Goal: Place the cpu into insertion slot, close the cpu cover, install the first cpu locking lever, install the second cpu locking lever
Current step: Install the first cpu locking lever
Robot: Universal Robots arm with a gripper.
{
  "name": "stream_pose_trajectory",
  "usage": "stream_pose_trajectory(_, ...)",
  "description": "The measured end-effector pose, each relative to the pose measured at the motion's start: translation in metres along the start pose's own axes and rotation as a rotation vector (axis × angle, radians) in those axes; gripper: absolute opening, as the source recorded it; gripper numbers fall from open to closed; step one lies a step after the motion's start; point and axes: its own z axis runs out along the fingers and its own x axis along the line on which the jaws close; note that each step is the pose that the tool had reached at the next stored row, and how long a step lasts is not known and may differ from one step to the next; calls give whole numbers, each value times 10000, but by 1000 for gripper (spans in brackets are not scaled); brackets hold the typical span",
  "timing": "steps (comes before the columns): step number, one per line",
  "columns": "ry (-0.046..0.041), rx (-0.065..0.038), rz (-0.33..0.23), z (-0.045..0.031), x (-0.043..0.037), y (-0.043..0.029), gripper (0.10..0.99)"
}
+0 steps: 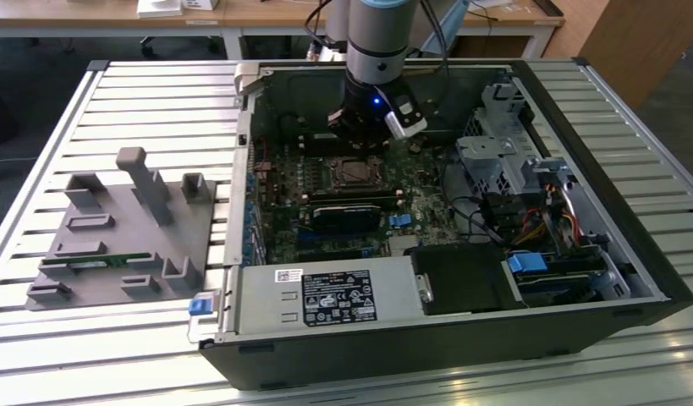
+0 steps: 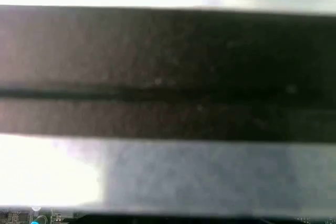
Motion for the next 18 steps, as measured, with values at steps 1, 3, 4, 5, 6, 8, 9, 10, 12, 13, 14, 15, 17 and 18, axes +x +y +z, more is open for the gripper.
stream_pose_trajectory(1,-2,-4,1,2,0,4,118)
stream_pose_trajectory(3,-4,-35,0,3,-1,11,118)
stream_pose_trajectory(4,-7,-61,-1,5,-1,14,118)
stream_pose_trajectory(5,-7,-72,-2,6,-1,15,118)
stream_pose_trajectory(6,-7,-72,0,3,-1,15,118)
stream_pose_trajectory(8,-5,-72,1,-16,-1,18,118)
stream_pose_trajectory(9,-4,-70,1,-29,-1,18,118)
stream_pose_trajectory(10,-4,-71,1,-44,-1,20,118)
stream_pose_trajectory(12,-4,-69,1,-77,-1,23,118)
stream_pose_trajectory(13,-3,-68,1,-95,-1,24,118)
stream_pose_trajectory(14,-3,-67,1,-109,-1,25,118)
stream_pose_trajectory(15,-4,-68,0,-110,-2,26,118)
stream_pose_trajectory(17,-3,-63,0,-110,-1,23,118)
stream_pose_trajectory(18,-4,-62,0,-111,-1,21,118)
